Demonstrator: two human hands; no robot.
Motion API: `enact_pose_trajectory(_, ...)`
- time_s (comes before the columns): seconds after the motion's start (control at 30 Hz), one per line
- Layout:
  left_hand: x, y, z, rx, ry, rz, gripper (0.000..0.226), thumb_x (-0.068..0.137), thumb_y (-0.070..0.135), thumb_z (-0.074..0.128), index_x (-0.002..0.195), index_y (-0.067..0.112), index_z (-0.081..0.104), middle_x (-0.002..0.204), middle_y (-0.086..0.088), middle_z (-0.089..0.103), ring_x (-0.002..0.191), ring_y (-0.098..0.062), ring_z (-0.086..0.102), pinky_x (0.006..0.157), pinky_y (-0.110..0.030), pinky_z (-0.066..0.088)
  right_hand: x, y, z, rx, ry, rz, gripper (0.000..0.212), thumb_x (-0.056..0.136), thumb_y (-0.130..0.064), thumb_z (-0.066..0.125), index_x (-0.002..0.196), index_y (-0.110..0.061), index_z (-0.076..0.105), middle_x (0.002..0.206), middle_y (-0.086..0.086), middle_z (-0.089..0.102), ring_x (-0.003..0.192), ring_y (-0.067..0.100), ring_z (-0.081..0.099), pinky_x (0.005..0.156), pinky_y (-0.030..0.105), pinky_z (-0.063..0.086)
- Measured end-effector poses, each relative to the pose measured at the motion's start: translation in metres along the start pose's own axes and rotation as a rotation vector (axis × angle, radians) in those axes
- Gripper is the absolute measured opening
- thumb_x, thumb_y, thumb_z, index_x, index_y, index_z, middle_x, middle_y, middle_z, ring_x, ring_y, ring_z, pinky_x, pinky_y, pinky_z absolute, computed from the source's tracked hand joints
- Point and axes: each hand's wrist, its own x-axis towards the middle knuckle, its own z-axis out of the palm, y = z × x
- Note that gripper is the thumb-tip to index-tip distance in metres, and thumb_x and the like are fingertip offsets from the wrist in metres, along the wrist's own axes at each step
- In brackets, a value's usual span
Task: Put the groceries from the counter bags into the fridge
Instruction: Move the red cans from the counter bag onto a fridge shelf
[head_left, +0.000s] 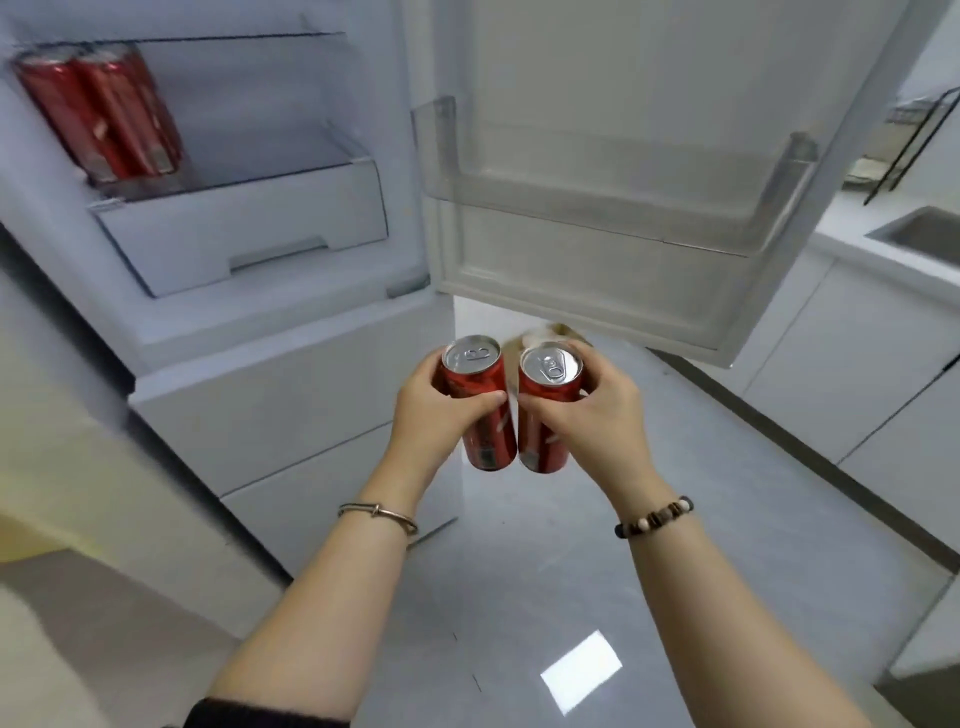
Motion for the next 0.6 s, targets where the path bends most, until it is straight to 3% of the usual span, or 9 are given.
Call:
enact_pose_trajectory(0.13,0.033,-0.008,-0.049,0.014,0.078,0.001,0.053,0.063,0.007,0.082,0.109,0.024,0.061,0.101,0.006,0.069,0.092,-0.007,0.065,0.077,-0.02,0.05,0.031,-0.014,0.055,0.014,-0.042,-0.062,0.04,0.061,-0.009,0.08,0.096,-0.023,0.065,0.083,-0.033,0.06,0.084,-0.015,0.056,0.071,0.005,0.044)
enact_pose_trajectory(0.27,0.063,-0.009,-0.083,0.003,0.151,0.014,0.05,0.064,0.005,0.082,0.101,0.031,0.061,0.098,0.009,0.069,0.089,-0.004,0.065,0.076,-0.018,0.049,0.058,-0.02,0.1,0.046,-0.101,-0.03,0.047,0.06,-0.019,0.082,0.103,-0.028,0.063,0.091,-0.021,0.065,0.085,-0.009,0.061,0.077,0.014,0.049)
enact_pose_trajectory(0.37,0.089,-0.008,-0.098,-0.01,0.196,0.04,0.047,0.064,0.002,0.081,0.099,0.027,0.062,0.095,0.008,0.069,0.084,-0.001,0.064,0.073,-0.015,0.048,0.083,-0.029,0.13,0.051,-0.134,-0.047,0.048,0.062,-0.022,0.082,0.104,-0.033,0.061,0.094,-0.021,0.065,0.086,-0.011,0.06,0.075,0.008,0.047)
enact_pose_trajectory(0.47,0.119,-0.004,-0.114,-0.011,0.225,0.07,0.046,0.064,-0.001,0.08,0.1,0.023,0.063,0.096,0.007,0.07,0.083,0.002,0.064,0.071,-0.012,0.048,0.115,-0.036,0.158,0.083,-0.154,-0.064,0.048,0.062,-0.023,0.081,0.106,-0.032,0.062,0.099,-0.018,0.066,0.09,-0.007,0.061,0.082,0.018,0.051)
enact_pose_trajectory(0.6,0.164,0.006,-0.14,0.012,0.266,0.12,0.045,0.065,0.002,0.081,0.1,0.024,0.063,0.097,0.006,0.071,0.089,-0.004,0.066,0.078,-0.018,0.051,0.164,-0.045,0.194,0.173,-0.203,-0.086,0.048,0.065,-0.022,0.081,0.107,-0.032,0.062,0.099,-0.017,0.067,0.09,-0.003,0.064,0.085,0.026,0.054)
